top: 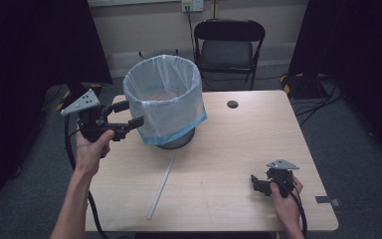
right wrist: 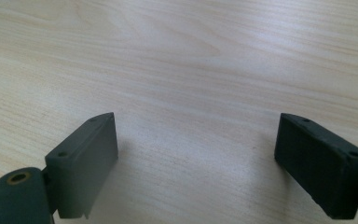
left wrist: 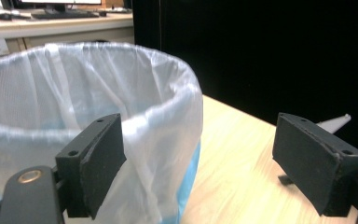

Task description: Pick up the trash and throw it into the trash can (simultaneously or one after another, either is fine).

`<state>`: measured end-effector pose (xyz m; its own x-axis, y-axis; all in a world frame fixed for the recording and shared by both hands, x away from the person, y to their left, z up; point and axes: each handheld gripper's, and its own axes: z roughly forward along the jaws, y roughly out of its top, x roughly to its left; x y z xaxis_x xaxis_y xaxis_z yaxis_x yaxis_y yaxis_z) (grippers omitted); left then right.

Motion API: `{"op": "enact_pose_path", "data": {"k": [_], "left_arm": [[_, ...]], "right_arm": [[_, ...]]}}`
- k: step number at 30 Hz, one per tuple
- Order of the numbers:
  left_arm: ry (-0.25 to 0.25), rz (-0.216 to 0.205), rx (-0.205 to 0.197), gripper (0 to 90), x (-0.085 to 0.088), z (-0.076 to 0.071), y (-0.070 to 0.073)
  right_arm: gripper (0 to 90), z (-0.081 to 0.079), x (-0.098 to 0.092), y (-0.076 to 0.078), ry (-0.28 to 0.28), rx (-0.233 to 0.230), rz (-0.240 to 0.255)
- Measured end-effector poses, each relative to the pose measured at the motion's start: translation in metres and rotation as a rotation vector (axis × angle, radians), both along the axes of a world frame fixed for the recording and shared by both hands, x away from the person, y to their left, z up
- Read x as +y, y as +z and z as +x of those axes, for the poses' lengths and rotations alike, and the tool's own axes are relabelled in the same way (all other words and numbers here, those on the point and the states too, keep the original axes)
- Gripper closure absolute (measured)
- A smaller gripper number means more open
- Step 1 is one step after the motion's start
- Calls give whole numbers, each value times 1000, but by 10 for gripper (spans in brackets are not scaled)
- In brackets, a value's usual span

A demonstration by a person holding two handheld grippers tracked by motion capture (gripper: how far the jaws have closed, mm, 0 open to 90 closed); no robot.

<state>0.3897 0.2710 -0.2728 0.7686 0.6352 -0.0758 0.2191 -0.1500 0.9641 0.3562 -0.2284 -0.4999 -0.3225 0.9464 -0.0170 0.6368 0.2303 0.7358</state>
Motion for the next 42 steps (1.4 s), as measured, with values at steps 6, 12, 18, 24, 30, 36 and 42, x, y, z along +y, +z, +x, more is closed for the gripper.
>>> {"op": "enact_pose_path", "data": {"k": [6, 12, 18, 24, 30, 36, 42], "left_arm": [[-2, 26, 32, 168, 2, -8, -20], [3, 36, 64, 173, 2, -14, -45], [0, 81, 80, 173, 0, -20, -66], [2, 109, 104, 173, 1, -28, -82], [30, 116, 151, 183, 3, -34, -104], [44, 152, 212, 190, 2, -40, -130], [38, 182, 257, 200, -6, -50, -155]], "right_arm": [[124, 0, 0, 0, 0, 0, 0], [124, 0, 0, 0, 0, 0, 0], [124, 0, 0, 0, 0, 0, 0], [124, 0, 0, 0, 0, 0, 0], [124, 0, 0, 0, -1, 1, 1], [124, 0, 0, 0, 0, 0, 0], [124, 0, 0, 0, 0, 0, 0]]}}
